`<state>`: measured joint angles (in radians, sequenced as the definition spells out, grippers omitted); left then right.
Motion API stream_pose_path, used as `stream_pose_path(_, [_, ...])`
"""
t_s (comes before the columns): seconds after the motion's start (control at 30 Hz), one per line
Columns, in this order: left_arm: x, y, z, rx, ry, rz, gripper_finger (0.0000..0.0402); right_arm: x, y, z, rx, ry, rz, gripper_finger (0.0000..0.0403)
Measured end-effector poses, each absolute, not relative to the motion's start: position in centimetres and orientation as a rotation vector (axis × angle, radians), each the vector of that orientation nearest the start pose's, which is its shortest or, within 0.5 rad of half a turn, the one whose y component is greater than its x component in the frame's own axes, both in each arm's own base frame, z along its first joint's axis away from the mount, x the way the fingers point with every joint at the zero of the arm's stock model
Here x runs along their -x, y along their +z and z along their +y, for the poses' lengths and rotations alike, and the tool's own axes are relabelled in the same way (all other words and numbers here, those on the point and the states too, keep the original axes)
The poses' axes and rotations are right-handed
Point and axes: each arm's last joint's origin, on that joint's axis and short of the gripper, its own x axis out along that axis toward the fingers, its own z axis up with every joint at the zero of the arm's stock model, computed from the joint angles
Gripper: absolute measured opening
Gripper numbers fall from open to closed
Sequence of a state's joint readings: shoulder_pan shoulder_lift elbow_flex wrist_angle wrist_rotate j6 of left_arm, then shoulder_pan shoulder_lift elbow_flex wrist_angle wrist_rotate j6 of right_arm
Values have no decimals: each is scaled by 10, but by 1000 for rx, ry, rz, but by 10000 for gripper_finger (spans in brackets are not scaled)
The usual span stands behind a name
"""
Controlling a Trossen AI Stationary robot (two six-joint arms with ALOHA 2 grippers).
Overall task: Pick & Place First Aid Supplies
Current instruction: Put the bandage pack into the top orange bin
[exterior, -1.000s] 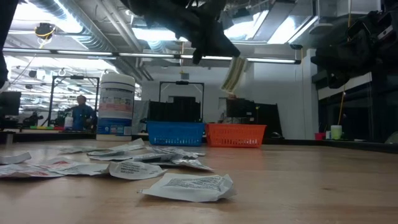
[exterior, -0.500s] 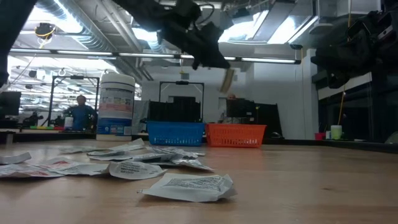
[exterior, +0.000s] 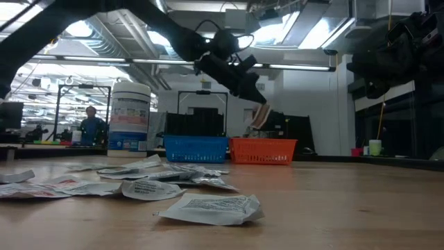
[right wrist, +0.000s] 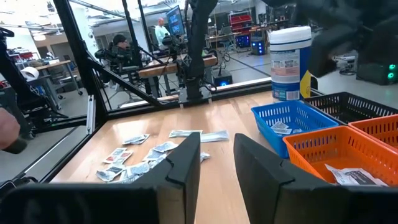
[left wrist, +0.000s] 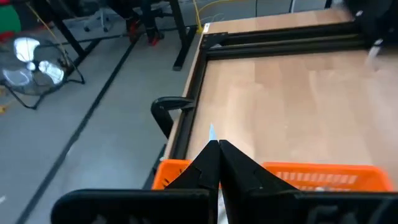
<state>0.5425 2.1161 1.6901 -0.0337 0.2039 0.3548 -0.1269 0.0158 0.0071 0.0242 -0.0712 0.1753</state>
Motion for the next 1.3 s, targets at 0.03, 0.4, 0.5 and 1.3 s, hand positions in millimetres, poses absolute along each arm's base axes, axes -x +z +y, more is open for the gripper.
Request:
stream_pose_path(0.03, [-425, 239, 250, -194, 250, 483, 2, -98, 167, -10, -174, -54, -20, 100])
stream_pose_path(0.4, [-427, 232, 254, -465, 186, 532, 32, -98, 167, -10, -174, -54, -20, 100])
stream_pose_path(0.5, [-425, 232, 257, -494, 217, 554, 54, -98, 167, -10, -174, -54, -21, 100])
stream_pose_path(1.3, [-405, 258, 247, -267, 366, 656, 126, -98, 167, -10, -174, -54, -20, 100])
